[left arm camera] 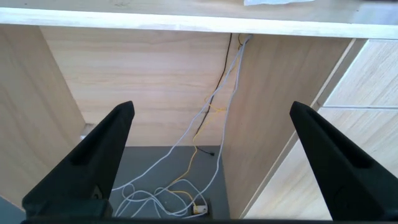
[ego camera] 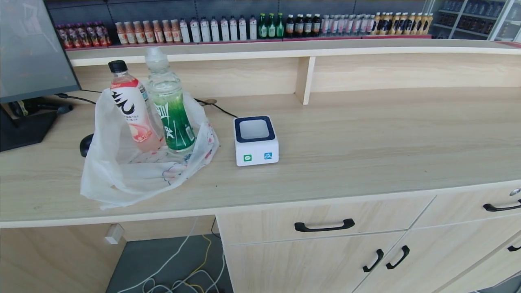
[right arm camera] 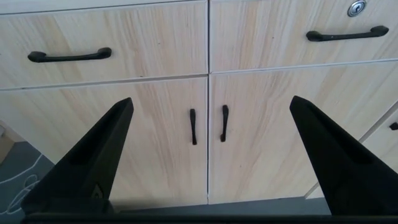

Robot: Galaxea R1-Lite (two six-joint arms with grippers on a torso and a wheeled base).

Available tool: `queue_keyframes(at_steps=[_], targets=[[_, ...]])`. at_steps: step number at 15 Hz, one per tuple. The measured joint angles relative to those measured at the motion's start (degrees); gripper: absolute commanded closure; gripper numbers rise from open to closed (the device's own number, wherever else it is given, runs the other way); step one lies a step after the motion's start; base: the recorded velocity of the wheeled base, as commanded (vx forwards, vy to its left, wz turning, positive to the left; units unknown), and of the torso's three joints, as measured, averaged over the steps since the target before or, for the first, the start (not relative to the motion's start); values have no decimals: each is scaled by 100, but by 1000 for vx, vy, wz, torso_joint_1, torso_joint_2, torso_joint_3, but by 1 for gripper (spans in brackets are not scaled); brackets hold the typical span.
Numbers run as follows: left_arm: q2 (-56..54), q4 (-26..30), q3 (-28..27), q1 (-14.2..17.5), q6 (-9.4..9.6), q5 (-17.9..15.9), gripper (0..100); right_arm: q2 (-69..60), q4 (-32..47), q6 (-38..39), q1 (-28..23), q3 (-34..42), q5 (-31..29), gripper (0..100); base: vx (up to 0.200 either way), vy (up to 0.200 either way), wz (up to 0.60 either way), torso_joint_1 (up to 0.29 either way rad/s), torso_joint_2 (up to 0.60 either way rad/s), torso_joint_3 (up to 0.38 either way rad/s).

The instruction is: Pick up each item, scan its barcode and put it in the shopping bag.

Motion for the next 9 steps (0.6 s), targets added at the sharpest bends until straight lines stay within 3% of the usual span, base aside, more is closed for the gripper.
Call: queue_keyframes(at_steps=[9], targets=[[0,-6,0,5,24,0,0,2,7,-40,4,7,2,0,0,0,0,0,0,0]])
